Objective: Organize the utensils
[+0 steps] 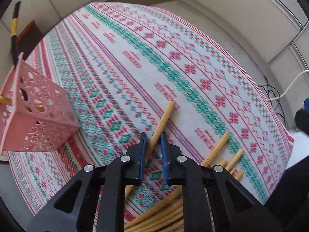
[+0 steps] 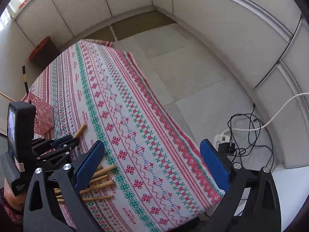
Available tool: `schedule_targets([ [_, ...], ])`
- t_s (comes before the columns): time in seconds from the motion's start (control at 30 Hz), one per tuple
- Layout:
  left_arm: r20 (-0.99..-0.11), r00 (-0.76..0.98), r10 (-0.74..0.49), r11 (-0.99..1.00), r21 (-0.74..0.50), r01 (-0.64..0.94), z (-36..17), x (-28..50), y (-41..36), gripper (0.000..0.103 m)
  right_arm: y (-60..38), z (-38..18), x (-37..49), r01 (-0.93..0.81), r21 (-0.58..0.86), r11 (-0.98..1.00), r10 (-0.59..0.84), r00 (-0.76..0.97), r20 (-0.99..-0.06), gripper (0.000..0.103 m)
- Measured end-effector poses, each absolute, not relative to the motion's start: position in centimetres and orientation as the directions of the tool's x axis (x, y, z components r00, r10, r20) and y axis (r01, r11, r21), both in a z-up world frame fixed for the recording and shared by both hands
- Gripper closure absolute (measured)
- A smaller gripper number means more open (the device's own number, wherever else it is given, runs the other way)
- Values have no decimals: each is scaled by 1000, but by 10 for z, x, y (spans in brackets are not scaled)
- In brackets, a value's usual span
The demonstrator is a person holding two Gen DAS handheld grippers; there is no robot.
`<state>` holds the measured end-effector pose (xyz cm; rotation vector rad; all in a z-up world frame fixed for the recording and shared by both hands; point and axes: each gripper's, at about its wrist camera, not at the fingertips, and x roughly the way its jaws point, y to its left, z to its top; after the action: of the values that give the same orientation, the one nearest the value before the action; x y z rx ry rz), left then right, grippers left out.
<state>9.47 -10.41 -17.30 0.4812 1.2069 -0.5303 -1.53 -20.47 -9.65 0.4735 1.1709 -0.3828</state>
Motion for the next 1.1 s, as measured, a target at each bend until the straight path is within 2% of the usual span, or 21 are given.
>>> schedule_targets([
  [0.1, -929, 337, -151, 801, 85, 592, -154, 95, -85, 93, -199, -112, -5, 541, 219, 812, 55, 303, -951, 7],
  [0.23, -867, 450, -214, 826, 85, 557, -106, 75, -59, 94, -186, -122, 11, 555, 234, 798, 94, 269, -959, 8],
  [0.4, -791, 559, -248, 850, 99, 517, -60, 53, -18, 95, -162, -135, 43, 536, 198, 820, 102, 204, -974, 20],
  [0.5, -756, 608, -241, 872, 106, 477, -39, 42, 7, 95, -152, -144, 58, 553, 201, 808, 132, 163, -978, 35],
  [0.57, -735, 637, -232, 889, 105, 445, -27, 39, 23, 96, -141, -152, 64, 573, 210, 792, 162, 135, -978, 52],
  [0.63, -715, 659, -234, 904, 90, 418, -16, 38, 41, 96, -131, -162, 68, 594, 204, 778, 175, 107, -979, 58],
  [0.67, -708, 666, -235, 908, 84, 410, -12, 39, 43, 96, -126, -159, 70, 597, 182, 781, 134, 124, -983, 71],
  [0.7, -702, 672, -235, 912, 81, 403, -11, 36, 47, 96, -119, -158, 74, 585, 175, 792, 114, 140, -984, 80],
  [0.77, -689, 684, -241, 919, 66, 390, -6, 36, 53, 96, -109, -157, 81, 576, 151, 804, 81, 146, -986, 84],
  [0.9, -679, 687, -261, 922, 36, 386, 2, 30, 63, 96, -102, -146, 85, 575, 214, 790, 110, 209, -972, 88],
  [1.1, -649, 686, -329, 915, -38, 402, 24, 21, 73, 96, -90, -83, 64, 474, 285, 833, 100, 378, -920, 89],
])
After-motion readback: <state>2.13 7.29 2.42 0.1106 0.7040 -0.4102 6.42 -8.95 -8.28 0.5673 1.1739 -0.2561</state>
